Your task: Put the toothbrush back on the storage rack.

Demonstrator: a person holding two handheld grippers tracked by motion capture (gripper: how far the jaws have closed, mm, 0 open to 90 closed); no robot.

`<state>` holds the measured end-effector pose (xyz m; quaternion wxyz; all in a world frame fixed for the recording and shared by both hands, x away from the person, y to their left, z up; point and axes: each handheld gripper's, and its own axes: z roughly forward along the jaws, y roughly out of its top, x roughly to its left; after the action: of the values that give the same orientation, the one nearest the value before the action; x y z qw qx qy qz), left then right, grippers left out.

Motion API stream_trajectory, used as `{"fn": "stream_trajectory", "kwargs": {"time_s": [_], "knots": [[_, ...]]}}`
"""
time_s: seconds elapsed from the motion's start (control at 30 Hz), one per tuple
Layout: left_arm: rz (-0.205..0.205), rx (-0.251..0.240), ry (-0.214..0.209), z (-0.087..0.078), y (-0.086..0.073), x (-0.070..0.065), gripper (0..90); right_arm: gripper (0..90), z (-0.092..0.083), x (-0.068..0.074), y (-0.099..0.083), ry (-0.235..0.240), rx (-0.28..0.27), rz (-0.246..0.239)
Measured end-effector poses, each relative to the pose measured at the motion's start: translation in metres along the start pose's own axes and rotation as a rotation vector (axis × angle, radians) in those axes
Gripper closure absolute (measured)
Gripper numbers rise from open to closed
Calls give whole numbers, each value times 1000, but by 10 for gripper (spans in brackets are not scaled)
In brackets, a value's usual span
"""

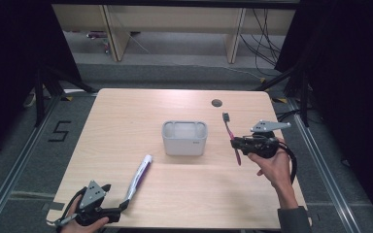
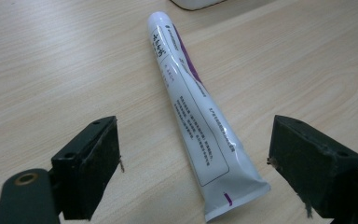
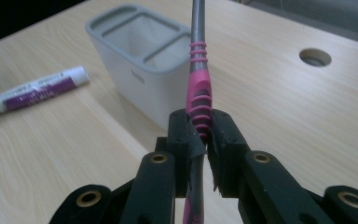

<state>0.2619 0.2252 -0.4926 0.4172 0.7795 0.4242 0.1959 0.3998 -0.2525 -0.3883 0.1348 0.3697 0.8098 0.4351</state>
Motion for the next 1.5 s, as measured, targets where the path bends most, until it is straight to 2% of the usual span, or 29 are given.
{"fn": "stream_trajectory", "kwargs": {"time_s": [0.03, 0.07, 0.13, 0.17, 0.27, 0.33, 0.37, 0.4, 0.47, 0.53, 0.57, 0.6, 0.63, 0.7, 0.73, 0.77, 0.8, 0.9, 0.93, 1.1, 1.13, 1.17, 1.23, 1.33, 1.37, 1.4, 1.47, 1.5], "knots": [[1, 2, 0, 0, 0, 0, 159, 798, 3, 0, 3, 17, -18, -9], [0, 1, -1, 0, 0, 0, 159, 798, 5, 1, 8, 12, -46, -5], [0, 0, -1, 0, 0, 0, 159, 798, 5, 2, 10, 22, -46, 13], [-1, 0, -1, 0, 0, 0, 159, 798, 7, 2, 13, 26, -75, 8], [1, 1, -2, 0, 0, 0, 159, 798, 10, 8, 24, 40, -115, 16], [0, 1, -2, 0, 0, 0, 159, 798, 11, 7, 26, 39, -123, -2], [3, 3, -2, 0, 0, 0, 159, 798, 11, 10, 28, 51, -123, 26], [-1, -1, -2, 0, 0, 0, 159, 798, 13, 9, 30, 65, -141, 15], [-1, -2, -3, 0, 0, 0, 159, 798, 14, 9, 34, 52, -161, 13], [2, 2, -3, 0, 0, 0, 159, 798, 16, 11, 38, 75, -165, 16], [-1, 0, -3, 0, 0, 0, 159, 798, 17, 11, 40, 65, -176, 12], [-2, -1, -3, 0, 0, 0, 159, 798, 18, 12, 43, 74, -175, 28], [0, 0, -4, 0, 0, 0, 159, 798, 20, 12, 44, 72, -185, 15], [-2, -1, -5, 0, 0, 0, 159, 798, 22, 13, 47, 74, -185, 24], [-2, -1, -4, 0, 0, 0, 159, 798, 24, 13, 49, 74, -203, 30], [-4, -3, -4, 0, 0, 0, 159, 798, 26, 12, 50, 71, -210, 18], [-3, -3, -4, 0, 0, 0, 159, 798, 28, 12, 52, 88, -219, 33], [-3, -1, -4, 0, 0, 0, 159, 798, 31, 12, 54, 88, -229, 32], [-2, 0, -5, 0, 0, 0, 159, 798, 33, 12, 57, 74, -236, 41], [-5, -1, -7, 0, 0, -1, 159, 798, 38, 11, 62, 70, -247, 64], [6, 9, -9, 0, 0, 0, 159, 798, 40, 11, 64, 65, -254, 70], [5, 7, -10, 1, 0, -1, 159, 798, 42, 9, 65, 72, -247, 59], [8, 8, -10, 0, 0, -1, 159, 798, 47, 5, 70, 57, -256, 56], [11, 9, -10, 0, 0, 0, 159, 798, 50, 4, 73, 46, -244, 79], [10, 9, -10, 0, 0, 0, 159, 798, 53, 3, 75, 37, -249, 69], [4, 8, -9, 0, 0, 0, 159, 798, 56, 3, 78, 43, -253, 92], [10, 9, -11, 0, 0, 0, 159, 798, 58, 2, 79, 35, -264, 76], [3, 5, -11, 1, 0, -1, 159, 798, 63, 2, 81, 36, -264, 86]]}}
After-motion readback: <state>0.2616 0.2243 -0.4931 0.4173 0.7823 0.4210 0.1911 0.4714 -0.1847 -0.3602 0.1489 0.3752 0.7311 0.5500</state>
